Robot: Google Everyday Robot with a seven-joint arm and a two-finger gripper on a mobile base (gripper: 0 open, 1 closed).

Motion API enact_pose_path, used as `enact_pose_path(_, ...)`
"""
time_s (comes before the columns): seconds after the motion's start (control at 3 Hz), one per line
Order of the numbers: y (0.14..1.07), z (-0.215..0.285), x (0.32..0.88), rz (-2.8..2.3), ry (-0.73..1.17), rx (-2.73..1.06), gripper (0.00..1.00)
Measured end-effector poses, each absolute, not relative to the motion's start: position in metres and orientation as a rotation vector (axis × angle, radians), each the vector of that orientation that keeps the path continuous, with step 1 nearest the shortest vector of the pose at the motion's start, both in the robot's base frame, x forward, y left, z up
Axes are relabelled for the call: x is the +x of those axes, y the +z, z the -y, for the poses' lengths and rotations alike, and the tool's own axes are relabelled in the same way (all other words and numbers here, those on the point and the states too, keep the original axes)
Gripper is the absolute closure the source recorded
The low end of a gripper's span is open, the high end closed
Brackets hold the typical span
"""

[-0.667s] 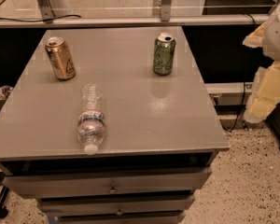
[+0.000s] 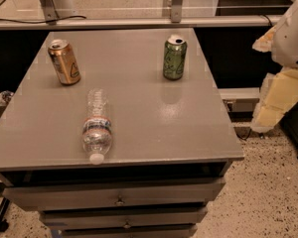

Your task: Move water bottle near green can

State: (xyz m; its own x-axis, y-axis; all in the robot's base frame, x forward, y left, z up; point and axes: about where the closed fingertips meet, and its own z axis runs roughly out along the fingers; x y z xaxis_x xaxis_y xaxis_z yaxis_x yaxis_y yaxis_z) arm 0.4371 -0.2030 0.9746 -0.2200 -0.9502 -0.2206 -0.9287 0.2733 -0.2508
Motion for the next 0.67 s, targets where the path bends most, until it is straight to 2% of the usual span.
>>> enact_pose_path(0.67, 0.96, 0.092, 0.444, -2.193, 0.148, -1.512, 0.0)
